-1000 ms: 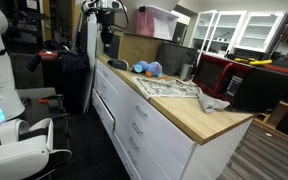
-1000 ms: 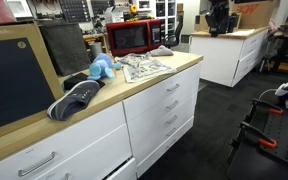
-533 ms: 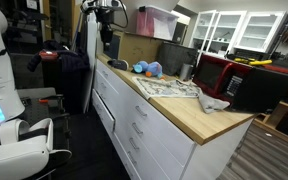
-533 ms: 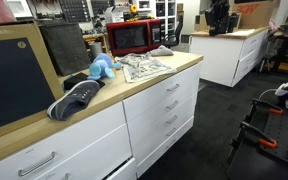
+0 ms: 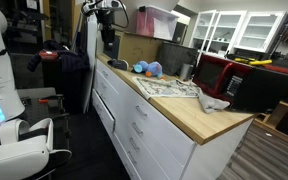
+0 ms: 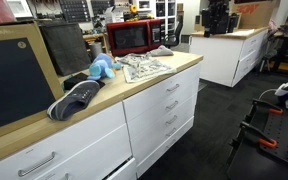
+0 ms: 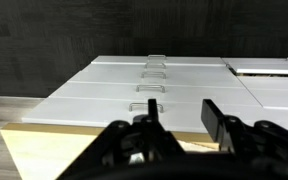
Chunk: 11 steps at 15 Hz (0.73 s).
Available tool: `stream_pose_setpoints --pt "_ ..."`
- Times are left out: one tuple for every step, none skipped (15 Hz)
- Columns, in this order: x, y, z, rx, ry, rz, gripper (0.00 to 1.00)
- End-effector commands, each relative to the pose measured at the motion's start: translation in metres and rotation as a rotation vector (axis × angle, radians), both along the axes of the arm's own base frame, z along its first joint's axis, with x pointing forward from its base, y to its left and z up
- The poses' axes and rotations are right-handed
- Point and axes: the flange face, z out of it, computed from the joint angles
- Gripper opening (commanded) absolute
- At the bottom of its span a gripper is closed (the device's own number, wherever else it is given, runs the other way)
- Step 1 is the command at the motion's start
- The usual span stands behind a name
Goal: Close the drawer fully
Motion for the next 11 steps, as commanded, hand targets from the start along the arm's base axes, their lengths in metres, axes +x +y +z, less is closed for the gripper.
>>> stream_pose_setpoints --pt "-0.006 0.013 0.004 -0.007 -0.135 0.018 0.82" --pt "-0.005 0.015 0.007 -0.002 -0.168 0.011 0.91" --pt "-0.003 0.014 0.009 0.008 -0.183 -0.004 0.97" --pt "-0.001 0.013 0.01 0.033 -0.174 -0.032 1.0" --pt "0.0 0.012 0.012 0.049 -0.163 -0.056 1.0" --pt "0.0 0.011 0.015 0.058 -0.147 -0.087 1.0" --pt "0.0 0.011 0.017 0.068 -0.14 -0.117 1.0" --pt "-0.001 0.011 0.02 0.079 -0.136 -0.144 1.0" --pt "-0.002 0.011 0.025 0.089 -0.138 -0.187 1.0" --pt "0.002 0.01 0.012 0.068 -0.141 -0.12 1.0" --pt "0.002 0.011 0.013 0.069 -0.142 -0.127 1.0"
